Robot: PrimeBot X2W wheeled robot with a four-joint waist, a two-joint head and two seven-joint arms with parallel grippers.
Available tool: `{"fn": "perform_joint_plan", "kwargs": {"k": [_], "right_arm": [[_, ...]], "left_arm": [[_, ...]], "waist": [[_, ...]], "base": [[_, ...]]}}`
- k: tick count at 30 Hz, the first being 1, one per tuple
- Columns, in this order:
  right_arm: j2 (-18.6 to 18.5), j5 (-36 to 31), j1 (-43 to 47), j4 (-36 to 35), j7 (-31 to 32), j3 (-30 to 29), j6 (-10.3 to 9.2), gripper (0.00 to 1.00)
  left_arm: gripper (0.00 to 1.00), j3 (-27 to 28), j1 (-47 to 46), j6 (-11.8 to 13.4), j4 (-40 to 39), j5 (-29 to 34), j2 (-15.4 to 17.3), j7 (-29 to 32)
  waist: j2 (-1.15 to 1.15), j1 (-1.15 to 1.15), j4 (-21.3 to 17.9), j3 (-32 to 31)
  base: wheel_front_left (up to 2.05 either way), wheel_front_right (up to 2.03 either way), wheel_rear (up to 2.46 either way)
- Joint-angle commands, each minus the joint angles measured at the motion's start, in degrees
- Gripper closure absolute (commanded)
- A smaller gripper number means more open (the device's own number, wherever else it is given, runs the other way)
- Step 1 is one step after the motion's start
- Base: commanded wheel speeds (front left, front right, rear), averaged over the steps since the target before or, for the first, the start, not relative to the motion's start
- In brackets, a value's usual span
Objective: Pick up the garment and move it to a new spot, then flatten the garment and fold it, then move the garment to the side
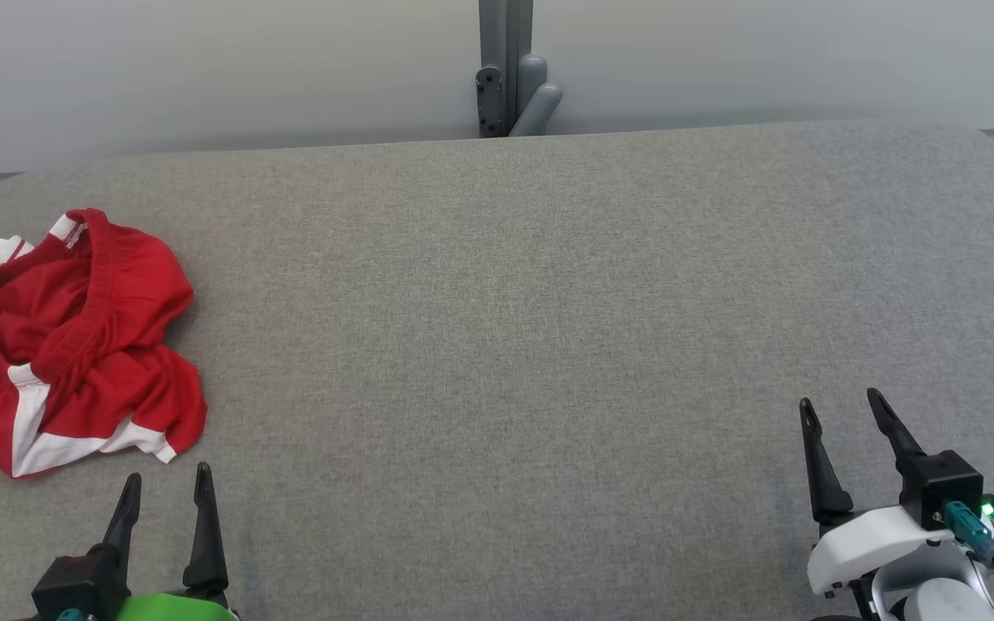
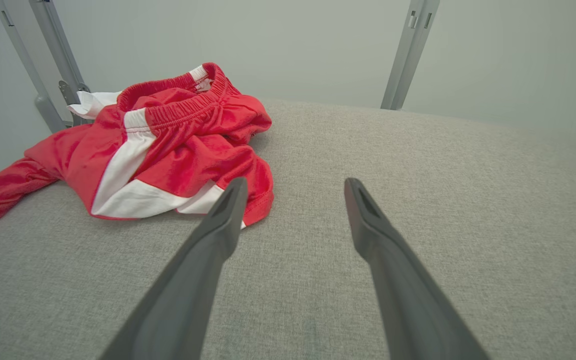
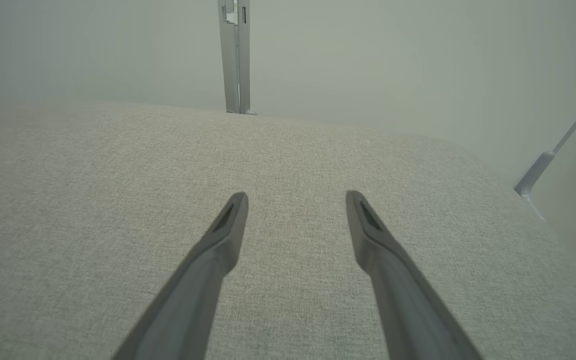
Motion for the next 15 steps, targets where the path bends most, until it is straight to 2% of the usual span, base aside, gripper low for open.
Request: {"fn": "perform_joint_plan", "kwargs": {"k": [1,10,15], "right_arm": [[0.3,-1.8,0.9,0.1,-0.3,-0.5,0.0,0.0],[0.8,-5.4,1.2,0.3,-0.4,-1.6,-0.01,0.0],[1.2,-4.5,1.3,-0.4,-0.5,-2.2,-0.01,0.0]], "left_arm": [[0.0,0.4,0.7,-0.2,0.0,1.2,0.1,-0.4],[0.0,0.8,1.1,-0.6,0.0,4.1,-0.1,-1.3],[0.0,1.5,1.2,-0.7,0.5,4.4,-0.2,-1.6]], "waist": [[0.0,0.0,0.0,0.0],[0.0,0.0,-0.1,-0.1],[0.0,0.0,-0.1,-0.1]], "base": [[0.0,0.0,0.0],[0.0,0.0,0.0],[0.0,0.0,0.0]]}}
